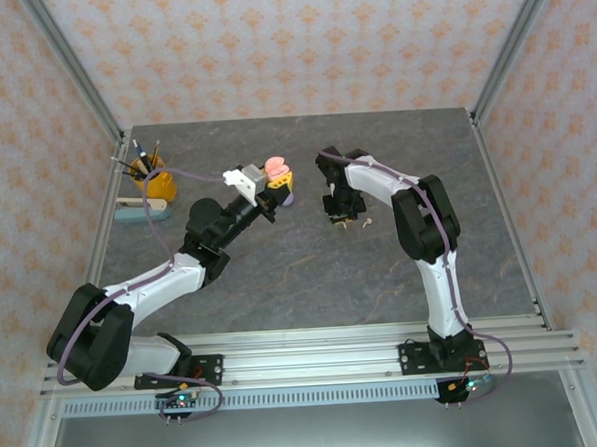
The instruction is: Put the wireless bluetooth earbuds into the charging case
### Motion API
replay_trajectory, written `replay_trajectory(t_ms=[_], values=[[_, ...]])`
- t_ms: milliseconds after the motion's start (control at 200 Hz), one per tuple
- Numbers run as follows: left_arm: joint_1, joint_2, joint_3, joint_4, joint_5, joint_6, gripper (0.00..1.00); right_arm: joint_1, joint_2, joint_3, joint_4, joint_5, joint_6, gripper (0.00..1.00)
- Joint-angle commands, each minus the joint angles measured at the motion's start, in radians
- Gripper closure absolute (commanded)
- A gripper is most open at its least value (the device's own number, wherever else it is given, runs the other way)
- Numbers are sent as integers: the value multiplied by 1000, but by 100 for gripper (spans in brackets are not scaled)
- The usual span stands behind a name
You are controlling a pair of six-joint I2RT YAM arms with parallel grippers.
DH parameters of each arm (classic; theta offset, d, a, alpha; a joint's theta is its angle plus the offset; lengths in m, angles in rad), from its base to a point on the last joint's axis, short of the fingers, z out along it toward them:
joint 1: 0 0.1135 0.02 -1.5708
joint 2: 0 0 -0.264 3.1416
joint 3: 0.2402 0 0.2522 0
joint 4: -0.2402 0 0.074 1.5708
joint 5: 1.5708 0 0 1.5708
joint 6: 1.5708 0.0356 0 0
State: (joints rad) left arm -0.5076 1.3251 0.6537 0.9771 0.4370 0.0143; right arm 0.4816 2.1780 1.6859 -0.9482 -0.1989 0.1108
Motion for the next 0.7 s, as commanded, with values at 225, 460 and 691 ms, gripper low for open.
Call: replay_trajectory(t_ms=[225, 460, 691], values=[[7, -6, 31, 19, 2, -11, 100, 4, -61, -66, -23, 3, 23, 85], [9, -6, 37, 11, 5, -5, 100, 4, -154, -98, 26, -9, 66, 86], [8, -4, 44, -1, 12, -2, 100, 4, -285, -114, 65, -15, 102, 86]])
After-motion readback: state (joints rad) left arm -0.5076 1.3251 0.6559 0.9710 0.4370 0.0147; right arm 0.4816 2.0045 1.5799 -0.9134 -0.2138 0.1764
